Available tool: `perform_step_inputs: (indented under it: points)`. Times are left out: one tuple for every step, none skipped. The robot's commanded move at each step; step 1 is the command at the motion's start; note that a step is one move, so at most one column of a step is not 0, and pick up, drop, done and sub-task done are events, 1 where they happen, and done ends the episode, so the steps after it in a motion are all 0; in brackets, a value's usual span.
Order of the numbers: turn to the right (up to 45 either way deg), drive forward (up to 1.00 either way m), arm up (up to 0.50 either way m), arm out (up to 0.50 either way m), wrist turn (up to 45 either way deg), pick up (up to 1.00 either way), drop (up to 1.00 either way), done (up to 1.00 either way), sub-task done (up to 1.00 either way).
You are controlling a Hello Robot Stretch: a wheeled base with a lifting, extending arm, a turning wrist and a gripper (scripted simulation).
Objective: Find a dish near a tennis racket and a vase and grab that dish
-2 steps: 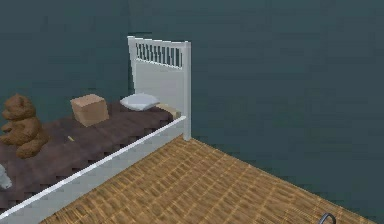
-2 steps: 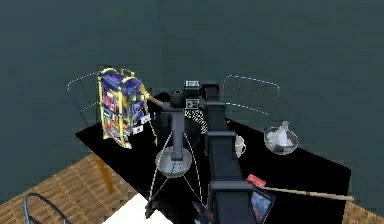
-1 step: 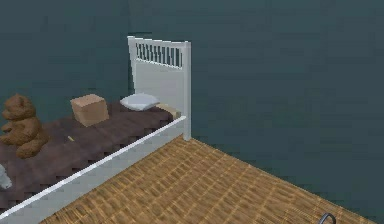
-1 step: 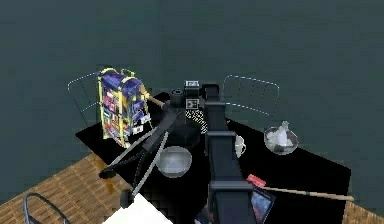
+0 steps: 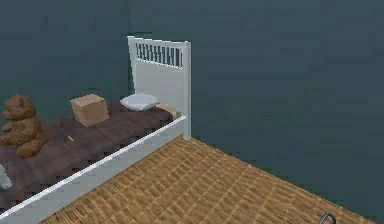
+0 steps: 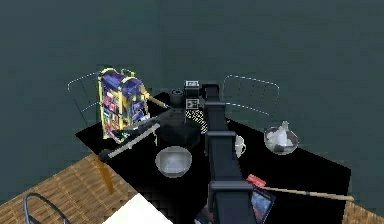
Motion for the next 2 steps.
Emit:
perform_step_inputs:
  points:
    - [0.0,0.0,0.0,0.0,45.0,0.0,0.0,0.0,0.0]
    - [0.0,0.0,0.0,0.0,18.0,0.0,0.0,0.0,0.0]
